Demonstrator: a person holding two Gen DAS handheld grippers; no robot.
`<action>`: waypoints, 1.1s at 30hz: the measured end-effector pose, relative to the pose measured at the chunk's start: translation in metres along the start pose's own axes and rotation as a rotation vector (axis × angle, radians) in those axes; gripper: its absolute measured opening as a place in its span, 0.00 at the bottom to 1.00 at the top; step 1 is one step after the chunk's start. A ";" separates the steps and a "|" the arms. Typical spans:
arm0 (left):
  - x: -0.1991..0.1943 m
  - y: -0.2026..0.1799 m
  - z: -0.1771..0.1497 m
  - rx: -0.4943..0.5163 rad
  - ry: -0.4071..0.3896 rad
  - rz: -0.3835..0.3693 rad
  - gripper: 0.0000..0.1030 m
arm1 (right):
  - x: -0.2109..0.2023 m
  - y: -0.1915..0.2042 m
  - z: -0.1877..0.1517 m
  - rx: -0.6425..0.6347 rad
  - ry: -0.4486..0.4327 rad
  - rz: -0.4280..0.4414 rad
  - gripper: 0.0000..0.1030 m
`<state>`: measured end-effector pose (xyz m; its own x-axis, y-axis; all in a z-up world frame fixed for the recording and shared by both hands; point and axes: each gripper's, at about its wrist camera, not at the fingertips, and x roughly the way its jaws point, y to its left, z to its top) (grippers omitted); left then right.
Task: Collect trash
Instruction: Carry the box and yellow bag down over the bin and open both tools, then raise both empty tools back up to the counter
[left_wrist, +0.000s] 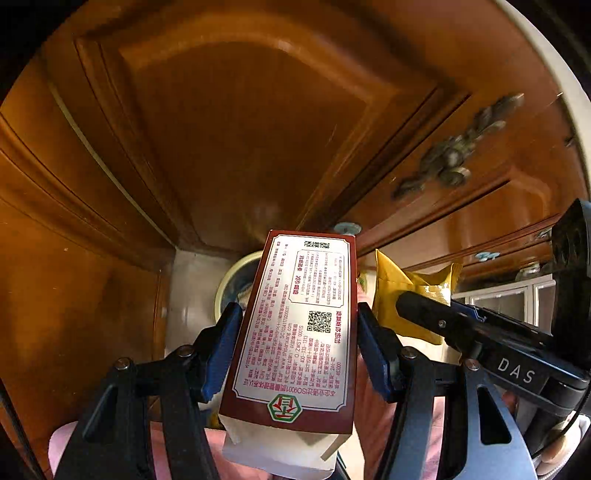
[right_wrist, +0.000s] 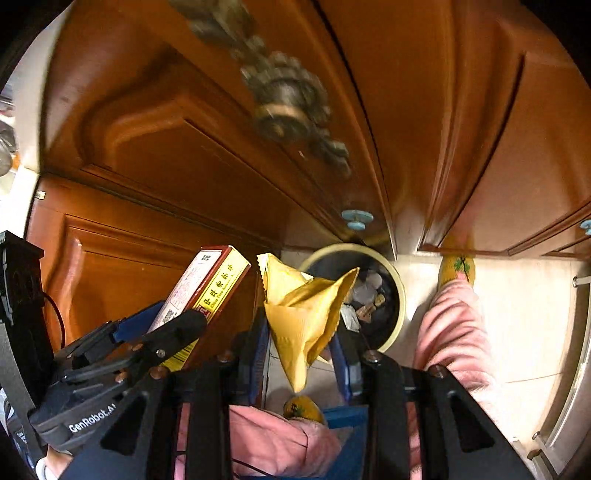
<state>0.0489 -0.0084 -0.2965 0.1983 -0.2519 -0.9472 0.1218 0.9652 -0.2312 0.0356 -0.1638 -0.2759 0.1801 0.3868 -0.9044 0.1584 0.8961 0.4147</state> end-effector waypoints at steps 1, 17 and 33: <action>0.006 0.001 0.000 0.001 0.010 0.001 0.58 | 0.005 -0.001 0.000 0.000 0.011 -0.004 0.32; 0.037 0.010 0.019 -0.018 0.089 0.002 0.60 | 0.041 -0.010 0.006 0.053 0.089 -0.029 0.46; 0.033 0.019 0.018 -0.032 0.079 0.028 0.78 | 0.036 -0.010 0.006 0.048 0.069 -0.027 0.46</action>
<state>0.0754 0.0007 -0.3280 0.1237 -0.2201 -0.9676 0.0864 0.9738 -0.2104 0.0459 -0.1607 -0.3118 0.1079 0.3784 -0.9193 0.2089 0.8954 0.3931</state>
